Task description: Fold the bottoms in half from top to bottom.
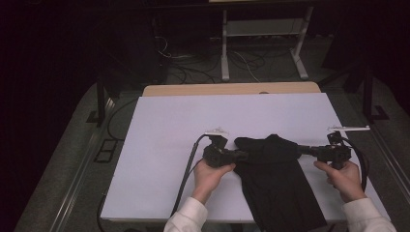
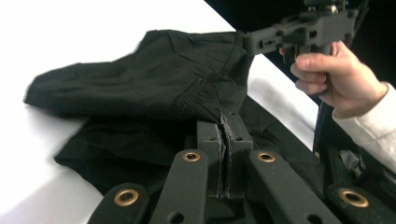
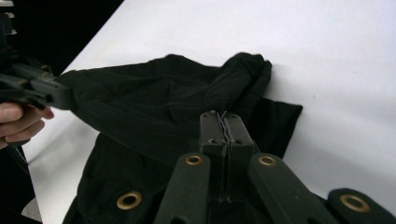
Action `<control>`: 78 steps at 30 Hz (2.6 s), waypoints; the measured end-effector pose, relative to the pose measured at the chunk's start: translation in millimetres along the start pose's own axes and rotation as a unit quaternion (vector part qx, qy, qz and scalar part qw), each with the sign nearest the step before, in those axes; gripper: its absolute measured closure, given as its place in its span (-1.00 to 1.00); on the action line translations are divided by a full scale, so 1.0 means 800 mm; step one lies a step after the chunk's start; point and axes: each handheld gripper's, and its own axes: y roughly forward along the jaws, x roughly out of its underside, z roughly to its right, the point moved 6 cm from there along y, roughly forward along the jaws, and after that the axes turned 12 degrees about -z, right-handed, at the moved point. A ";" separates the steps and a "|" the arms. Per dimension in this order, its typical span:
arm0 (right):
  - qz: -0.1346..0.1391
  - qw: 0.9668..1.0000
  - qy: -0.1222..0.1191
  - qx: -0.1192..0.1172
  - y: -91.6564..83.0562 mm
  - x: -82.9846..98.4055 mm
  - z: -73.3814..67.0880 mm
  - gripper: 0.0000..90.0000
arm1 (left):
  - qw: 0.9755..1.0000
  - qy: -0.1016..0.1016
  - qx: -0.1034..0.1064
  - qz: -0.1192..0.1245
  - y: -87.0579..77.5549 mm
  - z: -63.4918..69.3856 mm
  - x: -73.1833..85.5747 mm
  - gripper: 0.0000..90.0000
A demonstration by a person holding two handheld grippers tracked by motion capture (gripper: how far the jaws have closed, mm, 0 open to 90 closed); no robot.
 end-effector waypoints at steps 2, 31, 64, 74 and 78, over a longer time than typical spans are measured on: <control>-0.004 1.000 0.002 0.000 0.000 0.003 0.001 0.94 | 1.000 0.003 -0.002 -0.008 0.004 0.003 0.005 0.93; -0.074 0.997 -0.021 0.023 0.004 0.039 -0.002 0.93 | 0.999 -0.004 0.029 -0.027 0.023 0.013 0.051 0.93; -0.063 0.996 -0.053 0.023 0.004 0.036 -0.016 -0.98 | 0.999 -0.012 0.036 -0.025 0.032 0.011 0.065 0.93; -0.057 0.994 -0.082 0.038 0.014 -0.003 -0.021 -0.99 | 0.999 -0.010 0.036 -0.029 0.037 0.011 0.065 0.93; -0.053 0.994 -0.085 0.037 0.017 -0.020 -0.019 -0.99 | 0.999 -0.008 0.036 -0.026 0.036 0.013 0.063 0.93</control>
